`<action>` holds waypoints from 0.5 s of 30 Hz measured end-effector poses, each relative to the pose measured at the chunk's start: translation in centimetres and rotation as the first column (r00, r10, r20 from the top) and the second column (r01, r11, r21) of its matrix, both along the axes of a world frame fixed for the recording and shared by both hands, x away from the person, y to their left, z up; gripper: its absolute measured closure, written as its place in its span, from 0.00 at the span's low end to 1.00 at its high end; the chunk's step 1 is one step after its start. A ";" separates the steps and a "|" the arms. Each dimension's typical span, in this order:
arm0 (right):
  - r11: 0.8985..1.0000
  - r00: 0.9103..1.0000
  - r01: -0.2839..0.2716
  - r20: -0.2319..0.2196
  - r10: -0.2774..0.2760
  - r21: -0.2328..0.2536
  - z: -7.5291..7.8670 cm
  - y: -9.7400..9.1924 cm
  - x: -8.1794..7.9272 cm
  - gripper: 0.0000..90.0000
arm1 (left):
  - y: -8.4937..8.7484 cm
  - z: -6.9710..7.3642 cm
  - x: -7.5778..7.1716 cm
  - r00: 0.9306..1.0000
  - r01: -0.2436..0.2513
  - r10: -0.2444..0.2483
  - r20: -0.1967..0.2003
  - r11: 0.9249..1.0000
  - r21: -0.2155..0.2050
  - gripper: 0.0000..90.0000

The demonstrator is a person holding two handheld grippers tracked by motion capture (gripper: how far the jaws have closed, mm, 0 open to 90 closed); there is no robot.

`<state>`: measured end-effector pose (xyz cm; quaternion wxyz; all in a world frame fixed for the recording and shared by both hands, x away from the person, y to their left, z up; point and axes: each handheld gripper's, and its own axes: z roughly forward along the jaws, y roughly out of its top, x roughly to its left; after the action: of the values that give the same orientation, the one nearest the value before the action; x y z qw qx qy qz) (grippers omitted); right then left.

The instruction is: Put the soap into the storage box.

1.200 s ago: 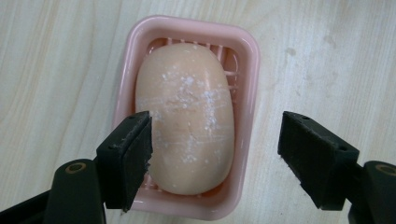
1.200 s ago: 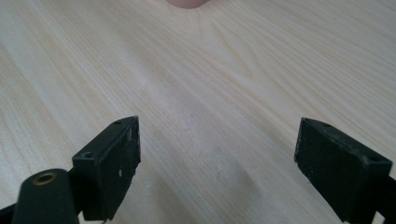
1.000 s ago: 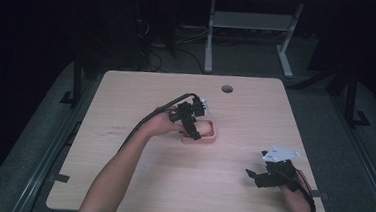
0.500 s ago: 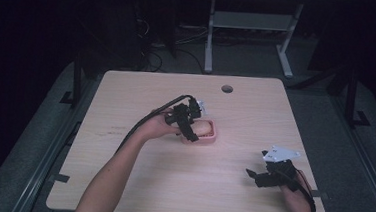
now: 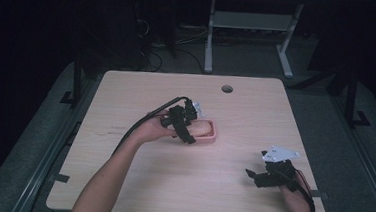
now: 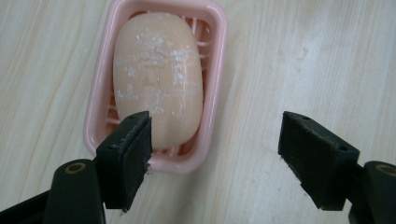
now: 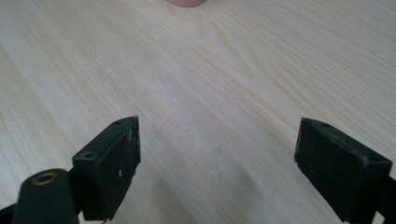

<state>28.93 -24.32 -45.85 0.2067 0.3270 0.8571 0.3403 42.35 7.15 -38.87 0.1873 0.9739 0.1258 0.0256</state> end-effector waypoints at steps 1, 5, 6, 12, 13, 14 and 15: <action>1.000 1.000 0.000 0.002 0.000 -0.002 0.0 0.0 0.0 0.15 | 0.1 0.0 -0.2 1.000 -0.001 0.001 0.005 1.000 -0.003 0.29; 1.000 1.000 0.003 0.001 -0.003 -0.002 0.0 0.0 0.0 0.15 | 0.9 0.2 -0.5 1.000 -0.009 0.009 0.006 1.000 -0.014 0.29; 1.000 1.000 0.004 0.001 -0.004 0.000 0.0 0.1 0.0 0.15 | 1.1 0.2 -0.6 1.000 -0.012 0.012 0.002 1.000 -0.018 0.29; 1.000 1.000 0.009 0.000 -0.009 0.005 0.0 0.2 0.0 0.15 | 2.3 -0.2 -1.2 1.000 -0.030 0.030 -0.007 0.999 -0.027 0.29; 1.000 1.000 0.009 0.000 -0.009 0.002 0.0 0.2 0.0 0.15 | 2.6 -0.2 -1.2 0.999 -0.032 0.031 -0.010 0.999 -0.025 0.29; 1.000 1.000 0.009 0.000 -0.009 0.002 0.0 0.2 0.0 0.15 | 2.7 -0.3 -1.2 0.999 -0.035 0.035 -0.015 0.999 -0.025 0.29; 1.000 1.000 0.010 0.000 -0.010 0.001 0.0 0.2 0.0 0.15 | 2.9 -0.3 -1.3 0.999 -0.034 0.033 -0.013 0.999 -0.025 0.28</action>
<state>28.91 -24.07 -45.86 0.2084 0.3313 0.8553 0.3395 41.05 10.05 -39.17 0.1981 0.9694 0.1436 0.0213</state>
